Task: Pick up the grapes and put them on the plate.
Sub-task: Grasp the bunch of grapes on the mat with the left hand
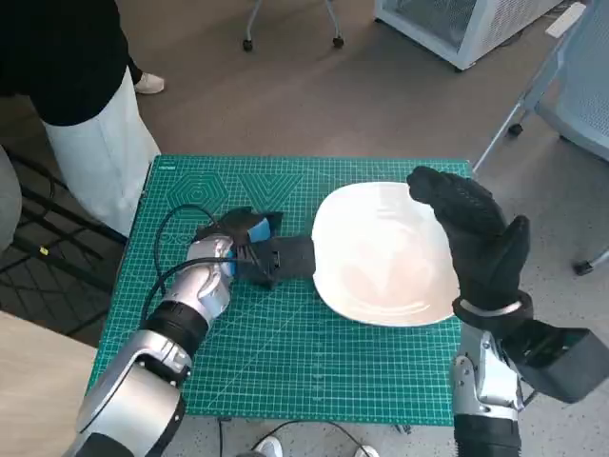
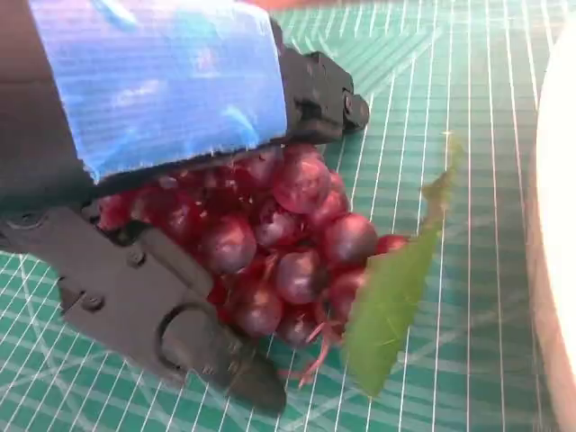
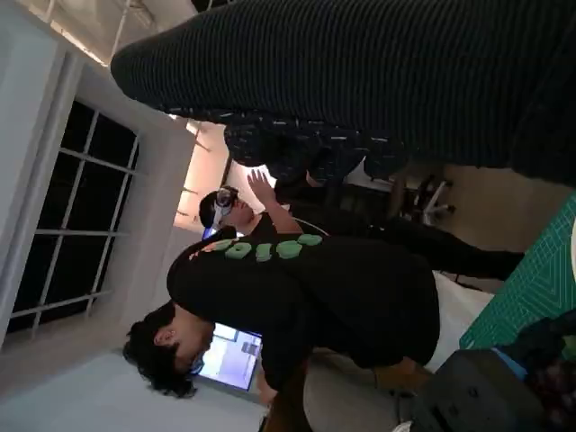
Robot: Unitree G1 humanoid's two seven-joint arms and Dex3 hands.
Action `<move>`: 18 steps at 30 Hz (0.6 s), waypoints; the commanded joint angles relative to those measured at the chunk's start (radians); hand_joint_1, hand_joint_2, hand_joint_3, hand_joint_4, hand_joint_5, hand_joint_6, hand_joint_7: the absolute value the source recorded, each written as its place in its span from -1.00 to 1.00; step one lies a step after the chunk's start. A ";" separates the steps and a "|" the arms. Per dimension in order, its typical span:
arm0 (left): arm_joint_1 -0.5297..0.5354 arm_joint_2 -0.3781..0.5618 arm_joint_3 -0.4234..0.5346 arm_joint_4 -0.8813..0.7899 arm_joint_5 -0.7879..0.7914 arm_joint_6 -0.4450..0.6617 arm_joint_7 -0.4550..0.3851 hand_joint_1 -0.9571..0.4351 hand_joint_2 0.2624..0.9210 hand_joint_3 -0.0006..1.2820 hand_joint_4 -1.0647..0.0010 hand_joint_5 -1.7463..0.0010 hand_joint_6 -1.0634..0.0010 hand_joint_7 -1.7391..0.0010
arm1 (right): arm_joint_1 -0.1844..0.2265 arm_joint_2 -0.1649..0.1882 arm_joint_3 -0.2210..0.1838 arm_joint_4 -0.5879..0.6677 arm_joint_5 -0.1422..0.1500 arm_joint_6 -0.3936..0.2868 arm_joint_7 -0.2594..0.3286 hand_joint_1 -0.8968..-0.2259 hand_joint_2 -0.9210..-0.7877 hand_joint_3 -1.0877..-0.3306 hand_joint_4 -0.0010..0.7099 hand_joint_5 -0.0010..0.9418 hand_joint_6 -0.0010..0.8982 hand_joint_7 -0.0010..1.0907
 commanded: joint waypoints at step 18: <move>0.057 0.008 -0.068 -0.026 0.035 0.020 0.031 0.38 0.77 -0.65 -0.24 -0.55 -0.20 -0.17 | -0.010 -0.001 -0.001 0.015 -0.023 0.008 -0.016 0.40 -1.00 0.34 -0.23 -1.00 -1.00 0.09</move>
